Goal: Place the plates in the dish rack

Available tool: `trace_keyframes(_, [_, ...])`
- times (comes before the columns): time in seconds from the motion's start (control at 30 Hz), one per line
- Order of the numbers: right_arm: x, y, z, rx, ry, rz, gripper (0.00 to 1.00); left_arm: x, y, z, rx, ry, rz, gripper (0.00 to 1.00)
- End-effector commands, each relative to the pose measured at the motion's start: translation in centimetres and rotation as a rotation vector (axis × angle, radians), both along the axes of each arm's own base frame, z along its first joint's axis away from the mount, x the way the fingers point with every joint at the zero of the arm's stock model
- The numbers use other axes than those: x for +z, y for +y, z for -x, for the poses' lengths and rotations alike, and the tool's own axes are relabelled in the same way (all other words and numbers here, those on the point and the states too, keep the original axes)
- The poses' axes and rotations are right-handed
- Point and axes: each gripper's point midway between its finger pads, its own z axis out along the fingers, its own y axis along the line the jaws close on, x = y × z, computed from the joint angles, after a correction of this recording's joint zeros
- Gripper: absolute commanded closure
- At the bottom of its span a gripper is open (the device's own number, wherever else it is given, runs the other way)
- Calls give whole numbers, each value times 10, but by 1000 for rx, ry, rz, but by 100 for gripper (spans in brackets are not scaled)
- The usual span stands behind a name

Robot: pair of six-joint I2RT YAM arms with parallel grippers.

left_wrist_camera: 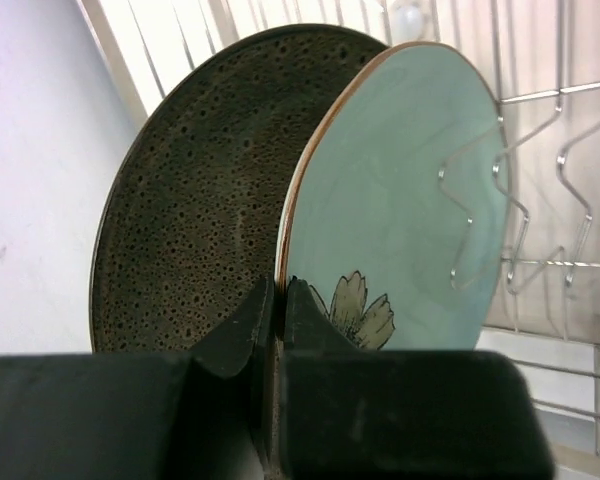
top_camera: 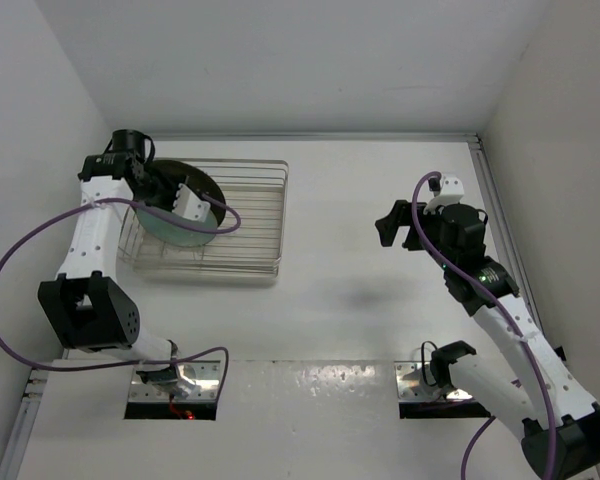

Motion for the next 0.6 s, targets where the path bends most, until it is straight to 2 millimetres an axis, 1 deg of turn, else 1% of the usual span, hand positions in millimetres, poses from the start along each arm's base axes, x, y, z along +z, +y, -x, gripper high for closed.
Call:
trace_keyframes(0.0, [22, -1, -5, -15, -60, -15, 1, 22, 5, -20, 22, -134, 1, 93])
trace_keyframes(0.03, [21, -1, -6, -13, -58, -9, 1, 21, 5, -19, 47, -120, 18, 86])
trace_keyframes(0.1, [22, -1, -6, -14, -58, -12, 1, 22, 9, -21, 78, -119, 13, 79])
trace_keyframes(0.13, [21, 0, -7, -10, -56, -13, 1, 21, 10, -20, 96, -109, 25, 73])
trace_keyframes(0.2, [21, 0, -7, -10, -54, -12, 1, 32, 14, -23, 123, -129, 18, 64])
trace_keyframes(0.23, [21, 1, -7, -6, -54, -17, 1, 35, 14, -23, 143, -128, 31, 50])
trace_keyframes(0.27, [21, 0, -7, -11, -56, -19, 1, 39, 16, -24, 162, -133, 31, 39])
trace_keyframes(0.3, [19, 1, -7, -7, -52, -20, 1, 50, 17, -27, 174, -155, 38, 24])
trace_keyframes(0.33, [19, 2, -8, -5, -50, -22, 1, 59, 19, -26, 193, -173, 37, 22])
trace_keyframes(0.37, [18, 3, -8, -4, -44, -25, 1, 66, 19, -28, 219, -183, 56, 22])
trace_keyframes(0.4, [17, 4, -9, 0, -37, -26, 1, 79, 20, -30, 235, -208, 69, 21])
trace_keyframes(0.43, [17, 5, -9, 6, -38, -29, 1, 85, 20, -30, 253, -216, 84, 21])
trace_keyframes(0.47, [14, 5, -9, 8, -24, -22, 1, 98, 20, -31, 271, -244, 100, 20])
trace_keyframes(0.5, [14, 8, -9, 17, -17, -27, 1, 104, 19, -30, 306, -239, 144, 2])
trace_keyframes(0.53, [10, 8, -9, 20, 10, -19, 1, 120, 16, -30, 315, -265, 174, 1])
trace_keyframes(0.57, [8, 8, -10, 19, 19, -14, 1, 129, 16, -26, 360, -265, 219, 1])
